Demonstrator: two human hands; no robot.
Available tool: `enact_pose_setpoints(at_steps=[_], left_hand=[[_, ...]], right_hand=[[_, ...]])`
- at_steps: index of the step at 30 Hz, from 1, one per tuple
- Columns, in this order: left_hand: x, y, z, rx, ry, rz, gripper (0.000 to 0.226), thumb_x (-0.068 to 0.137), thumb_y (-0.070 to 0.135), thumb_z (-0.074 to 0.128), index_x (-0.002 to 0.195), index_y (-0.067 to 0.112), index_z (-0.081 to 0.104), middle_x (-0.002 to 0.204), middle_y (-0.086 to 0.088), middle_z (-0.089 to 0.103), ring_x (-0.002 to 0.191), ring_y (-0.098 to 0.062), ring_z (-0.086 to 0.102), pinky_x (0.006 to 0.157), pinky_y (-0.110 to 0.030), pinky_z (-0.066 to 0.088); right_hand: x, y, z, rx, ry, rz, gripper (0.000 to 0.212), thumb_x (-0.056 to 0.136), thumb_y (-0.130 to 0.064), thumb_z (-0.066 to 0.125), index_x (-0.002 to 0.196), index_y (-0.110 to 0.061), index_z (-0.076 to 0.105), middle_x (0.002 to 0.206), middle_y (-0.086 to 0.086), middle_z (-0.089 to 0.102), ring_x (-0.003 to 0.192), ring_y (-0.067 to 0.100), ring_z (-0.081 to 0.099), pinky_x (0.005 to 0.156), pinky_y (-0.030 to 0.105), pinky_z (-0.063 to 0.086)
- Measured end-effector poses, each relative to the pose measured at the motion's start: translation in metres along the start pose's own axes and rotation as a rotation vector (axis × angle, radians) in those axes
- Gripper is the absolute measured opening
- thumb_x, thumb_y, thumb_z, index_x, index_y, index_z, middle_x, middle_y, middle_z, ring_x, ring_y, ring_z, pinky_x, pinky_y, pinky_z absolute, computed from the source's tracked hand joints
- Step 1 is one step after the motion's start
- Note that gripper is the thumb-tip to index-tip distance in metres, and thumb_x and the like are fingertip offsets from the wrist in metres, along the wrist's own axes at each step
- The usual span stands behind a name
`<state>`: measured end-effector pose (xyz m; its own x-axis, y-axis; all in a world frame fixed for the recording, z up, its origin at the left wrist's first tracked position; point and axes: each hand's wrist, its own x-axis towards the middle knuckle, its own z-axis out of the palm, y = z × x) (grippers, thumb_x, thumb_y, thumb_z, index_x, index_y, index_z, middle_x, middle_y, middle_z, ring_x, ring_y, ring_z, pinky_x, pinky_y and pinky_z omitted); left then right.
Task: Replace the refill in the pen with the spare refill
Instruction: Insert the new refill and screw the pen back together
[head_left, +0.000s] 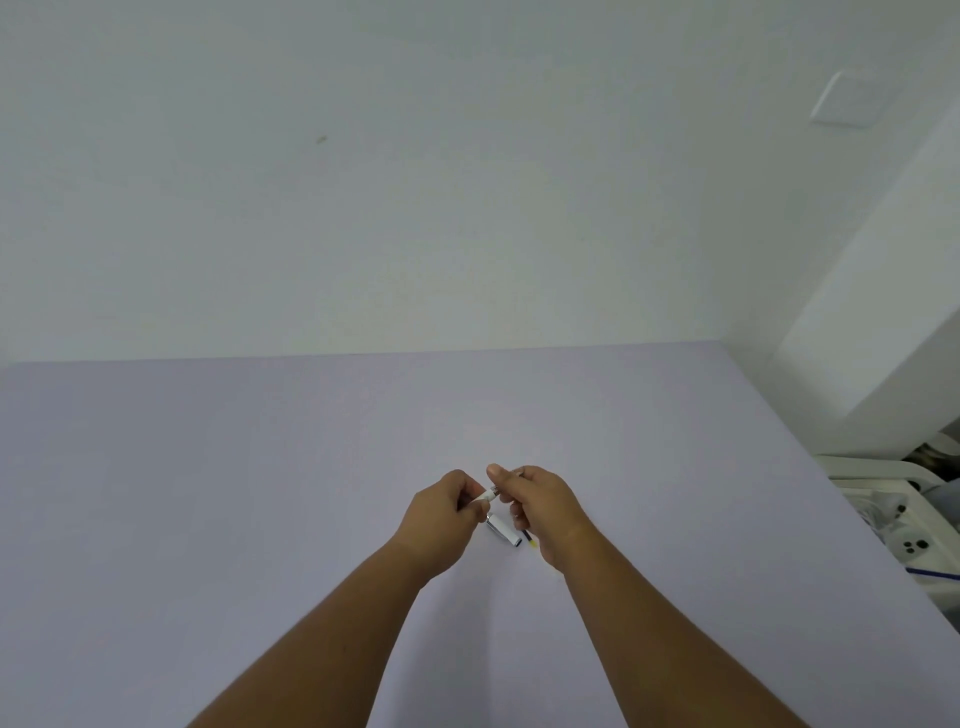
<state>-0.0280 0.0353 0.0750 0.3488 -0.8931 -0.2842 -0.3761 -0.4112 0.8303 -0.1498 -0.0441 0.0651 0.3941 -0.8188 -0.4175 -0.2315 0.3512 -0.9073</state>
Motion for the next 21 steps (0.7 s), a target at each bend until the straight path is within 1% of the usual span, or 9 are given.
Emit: enact_pose_setpoints(at_steps=[2, 4, 7, 11, 13, 16, 18, 19, 21], left_hand=[[0.001, 0.001, 0.001, 0.0, 0.011, 0.005, 0.012, 0.091, 0.021, 0.054, 0.079, 0.023, 0.055, 0.094, -0.013, 0.069, 0.067, -0.016, 0.051, 0.059, -0.024, 0.042], [0.003, 0.003, 0.002, 0.018, 0.03, 0.019, 0.01, 0.092, 0.021, 0.053, 0.082, 0.021, 0.055, 0.092, -0.012, 0.069, 0.063, -0.014, 0.049, 0.055, -0.021, 0.04], [0.003, 0.002, 0.003, 0.027, 0.062, 0.04, 0.009, 0.092, 0.02, 0.053, 0.084, 0.018, 0.056, 0.086, -0.009, 0.068, 0.058, -0.011, 0.046, 0.052, -0.019, 0.037], [0.005, 0.0, 0.005, 0.035, 0.111, 0.058, 0.007, 0.092, 0.019, 0.053, 0.087, 0.016, 0.056, 0.072, 0.0, 0.059, 0.055, -0.009, 0.044, 0.049, -0.018, 0.034], [0.007, -0.001, 0.005, 0.034, 0.129, 0.063, 0.007, 0.092, 0.019, 0.054, 0.086, 0.016, 0.057, 0.069, 0.002, 0.056, 0.055, -0.009, 0.044, 0.049, -0.017, 0.034], [0.01, -0.003, 0.005, 0.015, 0.118, 0.046, 0.007, 0.091, 0.019, 0.056, 0.084, 0.017, 0.057, 0.068, 0.004, 0.056, 0.056, -0.008, 0.045, 0.05, -0.017, 0.035], [0.013, -0.006, 0.005, -0.036, 0.104, 0.014, 0.005, 0.09, 0.02, 0.056, 0.085, 0.019, 0.058, 0.072, 0.005, 0.059, 0.06, -0.009, 0.05, 0.053, -0.018, 0.039], [0.014, -0.007, 0.005, -0.08, 0.103, -0.012, 0.004, 0.09, 0.021, 0.055, 0.088, 0.021, 0.058, 0.076, 0.005, 0.061, 0.064, -0.01, 0.052, 0.055, -0.019, 0.041], [0.016, -0.012, 0.004, -0.186, 0.11, -0.089, 0.01, 0.091, 0.025, 0.052, 0.099, 0.025, 0.057, 0.086, 0.005, 0.066, 0.072, -0.011, 0.057, 0.06, -0.02, 0.045]], right_hand=[[-0.001, 0.0, 0.0, 0.053, -0.031, -0.023, 0.016, 0.082, -0.031, 0.068, 0.079, -0.016, 0.067, 0.08, 0.004, 0.06, 0.058, 0.012, 0.045, 0.058, 0.024, 0.043], [-0.002, 0.0, 0.0, 0.063, -0.013, -0.038, 0.012, 0.083, -0.027, 0.068, 0.079, -0.016, 0.069, 0.076, 0.004, 0.059, 0.054, 0.012, 0.045, 0.055, 0.023, 0.044], [0.0, -0.003, 0.001, 0.052, 0.02, -0.018, 0.015, 0.081, -0.028, 0.07, 0.077, -0.013, 0.07, 0.064, 0.001, 0.054, 0.048, 0.011, 0.045, 0.05, 0.022, 0.043], [0.003, -0.007, 0.003, 0.038, 0.033, 0.024, 0.018, 0.081, -0.029, 0.07, 0.079, -0.011, 0.07, 0.065, 0.001, 0.054, 0.051, 0.013, 0.045, 0.055, 0.025, 0.043], [0.006, -0.007, 0.004, 0.056, 0.04, 0.048, 0.018, 0.081, -0.028, 0.07, 0.08, -0.01, 0.07, 0.065, 0.001, 0.054, 0.053, 0.013, 0.044, 0.057, 0.025, 0.043], [0.01, -0.008, 0.004, 0.051, 0.011, 0.064, 0.016, 0.08, -0.027, 0.072, 0.079, -0.011, 0.07, 0.073, 0.005, 0.058, 0.059, 0.014, 0.044, 0.06, 0.025, 0.044], [0.013, -0.011, -0.001, -0.006, -0.025, 0.048, 0.017, 0.08, -0.033, 0.071, 0.077, -0.016, 0.069, 0.079, 0.004, 0.063, 0.064, 0.014, 0.048, 0.063, 0.025, 0.046], [0.017, -0.012, -0.004, -0.047, -0.005, 0.031, 0.02, 0.081, -0.038, 0.069, 0.077, -0.019, 0.068, 0.081, 0.001, 0.066, 0.067, 0.013, 0.05, 0.065, 0.026, 0.048], [0.026, -0.014, -0.013, -0.146, 0.119, -0.019, 0.023, 0.085, -0.043, 0.061, 0.077, -0.022, 0.065, 0.087, -0.002, 0.068, 0.069, 0.013, 0.053, 0.075, 0.032, 0.05]])
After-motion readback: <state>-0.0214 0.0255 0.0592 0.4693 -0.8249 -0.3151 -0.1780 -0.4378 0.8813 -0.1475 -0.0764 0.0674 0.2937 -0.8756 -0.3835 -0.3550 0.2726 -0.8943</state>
